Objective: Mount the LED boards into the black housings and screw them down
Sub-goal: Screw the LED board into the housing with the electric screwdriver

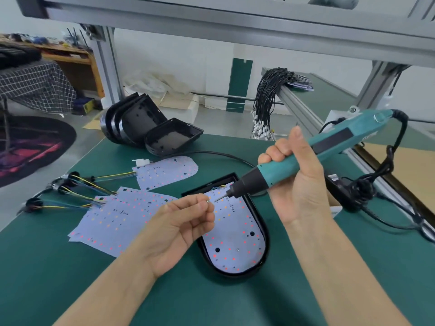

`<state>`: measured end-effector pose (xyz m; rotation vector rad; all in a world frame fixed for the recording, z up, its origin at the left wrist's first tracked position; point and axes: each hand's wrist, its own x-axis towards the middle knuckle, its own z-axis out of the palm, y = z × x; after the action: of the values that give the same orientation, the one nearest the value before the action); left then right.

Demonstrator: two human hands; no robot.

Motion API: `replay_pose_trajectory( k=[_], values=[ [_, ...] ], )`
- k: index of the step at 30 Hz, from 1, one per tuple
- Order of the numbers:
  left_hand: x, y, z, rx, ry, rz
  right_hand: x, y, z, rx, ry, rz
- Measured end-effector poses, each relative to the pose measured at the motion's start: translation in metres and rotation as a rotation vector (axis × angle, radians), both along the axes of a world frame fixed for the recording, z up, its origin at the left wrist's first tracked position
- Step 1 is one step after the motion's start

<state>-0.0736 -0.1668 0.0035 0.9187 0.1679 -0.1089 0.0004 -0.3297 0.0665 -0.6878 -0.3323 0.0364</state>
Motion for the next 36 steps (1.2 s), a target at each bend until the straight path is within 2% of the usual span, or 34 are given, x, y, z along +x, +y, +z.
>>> replay_pose_trajectory(
  k=[5,29,32,36],
  values=[
    [-0.001,-0.005,-0.001,-0.049,-0.017,-0.043,0.0,0.002,0.0,-0.004,-0.014,-0.011],
    [-0.001,-0.012,-0.004,-0.046,0.021,0.079,-0.001,0.003,-0.002,-0.059,-0.034,-0.065],
    [-0.001,-0.016,-0.005,0.018,-0.024,0.169,-0.002,0.004,-0.003,-0.062,-0.063,-0.058],
    [0.001,-0.022,-0.006,0.198,-0.133,0.344,-0.005,0.009,-0.006,-0.027,-0.07,-0.105]
  ],
)
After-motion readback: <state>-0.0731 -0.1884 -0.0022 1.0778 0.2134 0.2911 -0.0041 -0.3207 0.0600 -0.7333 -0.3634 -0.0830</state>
